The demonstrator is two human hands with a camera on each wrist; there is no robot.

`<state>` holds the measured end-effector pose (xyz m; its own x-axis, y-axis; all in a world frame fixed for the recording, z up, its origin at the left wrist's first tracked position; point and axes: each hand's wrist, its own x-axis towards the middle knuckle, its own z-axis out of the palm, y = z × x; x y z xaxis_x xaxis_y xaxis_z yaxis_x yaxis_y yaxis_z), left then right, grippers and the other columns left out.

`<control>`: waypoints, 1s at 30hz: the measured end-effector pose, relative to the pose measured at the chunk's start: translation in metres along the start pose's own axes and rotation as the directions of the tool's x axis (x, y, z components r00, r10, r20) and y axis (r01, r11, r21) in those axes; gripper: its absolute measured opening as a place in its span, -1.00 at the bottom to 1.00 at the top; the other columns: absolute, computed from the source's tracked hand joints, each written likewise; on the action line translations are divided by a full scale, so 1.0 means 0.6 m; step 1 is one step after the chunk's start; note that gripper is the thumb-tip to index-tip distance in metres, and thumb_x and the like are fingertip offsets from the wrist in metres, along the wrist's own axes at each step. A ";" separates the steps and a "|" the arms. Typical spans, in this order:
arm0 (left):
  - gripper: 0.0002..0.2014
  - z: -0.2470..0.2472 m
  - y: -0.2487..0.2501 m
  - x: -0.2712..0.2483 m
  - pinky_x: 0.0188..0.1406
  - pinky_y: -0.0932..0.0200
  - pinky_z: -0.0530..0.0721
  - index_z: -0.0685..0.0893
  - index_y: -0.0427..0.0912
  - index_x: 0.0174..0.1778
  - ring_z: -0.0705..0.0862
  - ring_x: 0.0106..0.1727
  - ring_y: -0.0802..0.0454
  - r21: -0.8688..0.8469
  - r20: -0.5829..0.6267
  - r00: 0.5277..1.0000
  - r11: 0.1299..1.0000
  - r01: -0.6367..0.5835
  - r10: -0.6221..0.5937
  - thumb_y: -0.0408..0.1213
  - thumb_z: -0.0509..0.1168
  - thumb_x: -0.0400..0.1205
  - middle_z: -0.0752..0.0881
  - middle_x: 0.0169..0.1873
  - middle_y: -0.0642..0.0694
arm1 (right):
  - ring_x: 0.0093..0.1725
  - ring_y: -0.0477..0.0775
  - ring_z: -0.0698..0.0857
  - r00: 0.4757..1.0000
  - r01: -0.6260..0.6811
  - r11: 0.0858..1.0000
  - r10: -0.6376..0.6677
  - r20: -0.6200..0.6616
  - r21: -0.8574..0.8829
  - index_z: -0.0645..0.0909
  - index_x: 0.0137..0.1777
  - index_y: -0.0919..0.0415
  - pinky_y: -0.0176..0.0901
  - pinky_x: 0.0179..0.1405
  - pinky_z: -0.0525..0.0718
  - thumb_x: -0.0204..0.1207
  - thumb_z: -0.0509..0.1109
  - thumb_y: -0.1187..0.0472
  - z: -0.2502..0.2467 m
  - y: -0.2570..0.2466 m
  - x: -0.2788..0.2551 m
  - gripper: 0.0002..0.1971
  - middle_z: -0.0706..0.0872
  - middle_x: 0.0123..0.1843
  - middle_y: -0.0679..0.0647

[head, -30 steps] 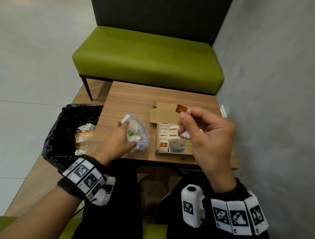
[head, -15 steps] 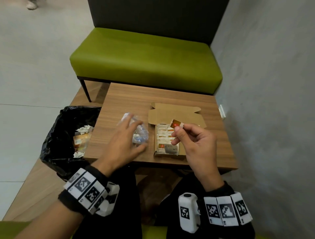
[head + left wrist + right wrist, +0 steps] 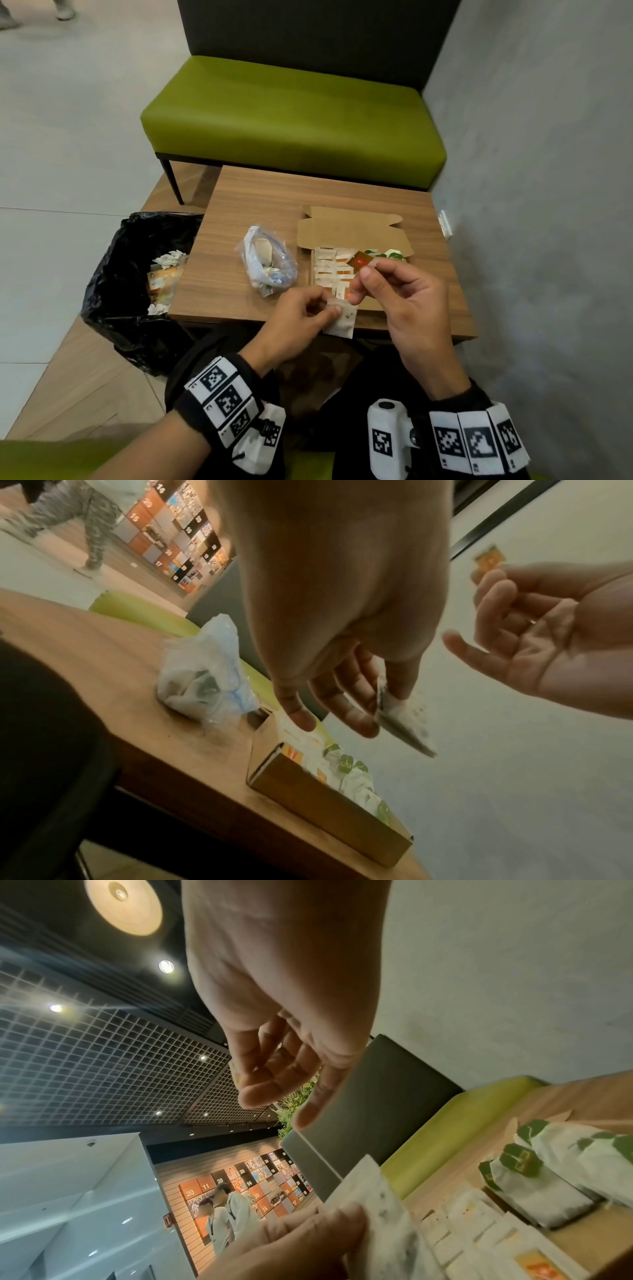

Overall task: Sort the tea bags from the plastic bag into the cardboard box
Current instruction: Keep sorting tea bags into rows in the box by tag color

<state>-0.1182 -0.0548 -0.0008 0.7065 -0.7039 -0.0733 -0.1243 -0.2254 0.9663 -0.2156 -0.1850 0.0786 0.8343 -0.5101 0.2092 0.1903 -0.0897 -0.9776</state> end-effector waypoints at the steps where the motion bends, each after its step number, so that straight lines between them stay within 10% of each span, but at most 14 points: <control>1: -0.94 -0.001 -0.001 -0.002 -0.22 0.20 0.63 0.79 -0.18 -0.11 0.68 -0.29 0.18 -0.037 -0.017 1.000 0.999 0.017 -0.018 -0.28 0.43 0.63 0.74 -0.36 0.13 | -0.31 0.13 0.77 1.000 0.000 1.000 0.000 0.012 0.004 0.77 -0.06 0.40 -0.10 -0.10 0.78 0.54 0.44 0.39 -0.003 -0.002 -0.005 -0.91 0.80 -0.27 0.26; 7: -0.87 -0.014 0.007 -0.016 -0.22 0.27 0.66 0.79 -0.25 -0.27 0.70 -0.28 0.13 -0.263 -0.125 0.981 0.959 0.109 -0.146 -0.37 0.45 0.60 0.77 -0.37 -0.08 | -0.12 0.27 0.78 0.956 -0.199 0.969 0.159 0.247 0.148 0.84 -0.01 0.32 -0.06 -0.07 0.72 0.33 0.52 0.28 -0.032 0.007 -0.071 -0.76 0.81 -0.08 0.31; 11: -0.78 -0.031 0.012 -0.020 -0.13 0.05 0.68 0.80 -0.25 -0.34 0.69 -0.13 -0.17 -0.479 -0.088 0.958 0.854 0.201 -0.274 -0.31 0.41 0.63 0.78 -0.25 -0.32 | -0.08 0.12 0.80 0.881 -0.325 0.944 0.326 0.343 -0.064 0.87 -0.05 0.18 -0.19 -0.07 0.69 0.35 0.61 0.24 -0.034 0.025 -0.108 -0.82 0.83 -0.07 0.21; 15: -0.81 -0.043 0.029 -0.032 -0.18 0.14 0.67 0.79 -0.30 0.06 0.76 -0.13 0.02 -0.653 0.090 0.955 0.708 0.270 -0.281 -0.28 0.36 0.64 0.83 -0.01 -0.26 | -0.26 0.15 0.82 0.856 -0.422 0.888 0.457 0.241 -0.183 0.82 0.00 0.09 -0.11 -0.16 0.74 0.39 0.61 0.44 -0.028 0.044 -0.118 -0.72 0.83 -0.15 0.18; 23: -0.58 -0.017 0.030 -0.053 -0.19 0.11 0.66 0.62 -0.31 0.33 0.72 -0.29 0.11 -0.770 0.194 0.935 0.545 0.333 -0.298 -0.26 0.38 0.56 0.78 -0.22 -0.12 | -0.32 -0.01 0.79 0.945 -0.292 0.940 0.312 0.095 -0.178 0.83 -0.12 0.09 -0.25 -0.27 0.72 0.39 0.59 0.48 -0.008 0.053 -0.099 -0.75 0.83 -0.25 0.15; 30: -0.90 -0.006 0.024 -0.065 -0.16 0.17 0.72 0.70 -0.30 -0.07 0.75 -0.14 -0.03 -0.777 0.244 0.943 0.536 0.330 -0.226 -0.34 0.31 0.66 0.78 -0.08 -0.28 | -0.01 0.04 0.82 0.970 -0.167 0.985 0.171 0.171 -0.039 0.84 0.00 0.04 -0.20 -0.14 0.79 0.44 0.50 0.56 -0.004 0.032 -0.072 -0.63 0.85 0.01 0.11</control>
<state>-0.1453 -0.0281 0.0166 0.5240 -0.7774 -0.3480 0.7082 0.1706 0.6851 -0.2490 -0.1666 0.0510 0.9307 -0.3637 0.0394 0.0278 -0.0370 -0.9989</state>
